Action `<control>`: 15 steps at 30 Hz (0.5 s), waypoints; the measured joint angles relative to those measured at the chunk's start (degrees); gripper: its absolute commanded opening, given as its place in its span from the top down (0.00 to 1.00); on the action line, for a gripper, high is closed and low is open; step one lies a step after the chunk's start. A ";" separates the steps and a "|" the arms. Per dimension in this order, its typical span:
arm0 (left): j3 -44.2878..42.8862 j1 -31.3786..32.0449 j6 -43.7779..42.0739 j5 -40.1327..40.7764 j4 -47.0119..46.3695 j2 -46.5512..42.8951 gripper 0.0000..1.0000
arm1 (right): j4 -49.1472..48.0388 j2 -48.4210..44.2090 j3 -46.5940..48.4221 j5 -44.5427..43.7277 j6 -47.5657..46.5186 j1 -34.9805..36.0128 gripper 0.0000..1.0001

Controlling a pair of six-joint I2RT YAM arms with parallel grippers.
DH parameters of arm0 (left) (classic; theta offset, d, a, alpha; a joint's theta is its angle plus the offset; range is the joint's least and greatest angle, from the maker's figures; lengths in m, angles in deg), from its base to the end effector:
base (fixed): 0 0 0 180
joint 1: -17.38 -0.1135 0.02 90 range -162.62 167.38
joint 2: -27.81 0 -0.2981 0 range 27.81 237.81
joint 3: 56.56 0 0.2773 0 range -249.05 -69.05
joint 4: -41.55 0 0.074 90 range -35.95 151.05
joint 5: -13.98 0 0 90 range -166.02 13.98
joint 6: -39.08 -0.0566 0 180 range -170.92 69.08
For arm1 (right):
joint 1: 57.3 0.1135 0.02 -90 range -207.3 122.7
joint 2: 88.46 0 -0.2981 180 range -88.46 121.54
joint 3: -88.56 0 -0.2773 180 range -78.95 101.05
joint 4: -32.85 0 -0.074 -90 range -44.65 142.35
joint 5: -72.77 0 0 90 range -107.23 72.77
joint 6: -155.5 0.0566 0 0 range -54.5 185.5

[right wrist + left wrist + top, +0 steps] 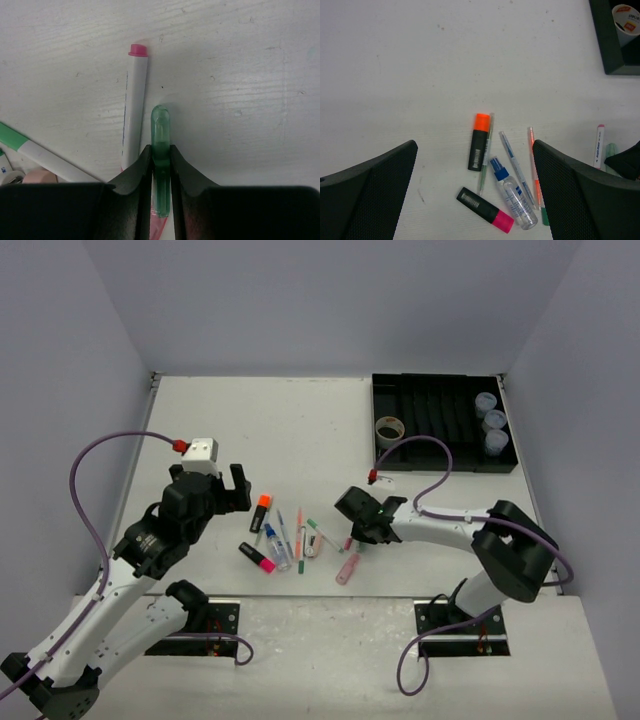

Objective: Sort the stationery into containers
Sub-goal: Pick up the scissors from the center of the board.

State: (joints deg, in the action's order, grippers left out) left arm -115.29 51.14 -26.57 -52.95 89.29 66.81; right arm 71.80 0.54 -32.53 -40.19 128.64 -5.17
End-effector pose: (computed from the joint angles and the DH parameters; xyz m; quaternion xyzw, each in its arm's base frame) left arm 0.1459 -0.0708 0.3355 -0.0337 0.8455 -0.0952 0.5243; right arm 0.2015 0.2231 0.1548 0.1285 0.9557 0.0458 0.2607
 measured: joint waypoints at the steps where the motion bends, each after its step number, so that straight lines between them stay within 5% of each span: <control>1: 0.00 0.00 0.01 -0.01 0.00 0.00 0.00 | 0.47 -0.27 0.02 -0.37 -0.01 0.01 1.00; 9: 0.00 0.00 -0.03 -0.13 0.00 0.00 0.00 | 6.58 -7.74 4.56 -6.44 -3.56 -2.05 1.00; 15: 0.00 0.00 -0.01 -0.13 0.00 0.07 0.00 | 7.53 -9.59 13.74 -4.39 -16.01 -15.99 1.00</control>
State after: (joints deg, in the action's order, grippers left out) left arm -115.29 51.14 -26.58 -53.08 89.29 66.88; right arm 79.33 -9.04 -18.79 -44.58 112.63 -21.16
